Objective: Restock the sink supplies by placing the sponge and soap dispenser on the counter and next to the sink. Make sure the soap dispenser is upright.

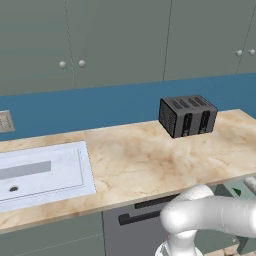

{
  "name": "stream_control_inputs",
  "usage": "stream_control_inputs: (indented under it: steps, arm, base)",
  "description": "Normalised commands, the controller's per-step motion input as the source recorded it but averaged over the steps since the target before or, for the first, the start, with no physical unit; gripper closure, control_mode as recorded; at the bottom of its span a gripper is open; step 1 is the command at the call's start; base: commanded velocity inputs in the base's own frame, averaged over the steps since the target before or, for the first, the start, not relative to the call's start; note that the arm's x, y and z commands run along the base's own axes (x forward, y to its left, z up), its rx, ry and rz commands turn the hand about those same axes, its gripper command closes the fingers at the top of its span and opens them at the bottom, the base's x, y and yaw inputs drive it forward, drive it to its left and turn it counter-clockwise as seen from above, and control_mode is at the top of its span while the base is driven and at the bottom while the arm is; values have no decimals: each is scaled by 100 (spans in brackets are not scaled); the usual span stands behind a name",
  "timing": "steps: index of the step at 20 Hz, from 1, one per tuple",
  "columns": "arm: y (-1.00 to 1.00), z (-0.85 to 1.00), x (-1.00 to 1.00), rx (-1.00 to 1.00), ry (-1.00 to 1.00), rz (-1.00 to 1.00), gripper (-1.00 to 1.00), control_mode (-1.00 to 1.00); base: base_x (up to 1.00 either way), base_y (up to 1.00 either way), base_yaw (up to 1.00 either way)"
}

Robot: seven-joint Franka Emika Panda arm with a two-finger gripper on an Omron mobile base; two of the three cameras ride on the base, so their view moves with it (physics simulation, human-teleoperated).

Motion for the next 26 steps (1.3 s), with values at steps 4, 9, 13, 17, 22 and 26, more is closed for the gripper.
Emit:
stream_control_inputs:
  steps: [4, 9, 13, 17, 22, 26]
  arm:
    - [0, -45, -15, 2, 12, 0, -100, -100]
    - [0, -46, -29, 1, 11, 1, -100, -100]
    - [0, -13, -68, 4, 4, 0, -100, -100]
    - [0, 2, -97, 7, 2, 0, -100, -100]
    - [-14, 54, -58, 1, 0, 0, -100, -100]
    - [-71, 62, 41, -1, 4, 0, -100, -100]
  base:
    - [0, 0, 0]
    - [0, 0, 0]
    - [0, 0, 0]
    - [0, 0, 0]
    - [0, 0, 0]
    - [0, 0, 0]
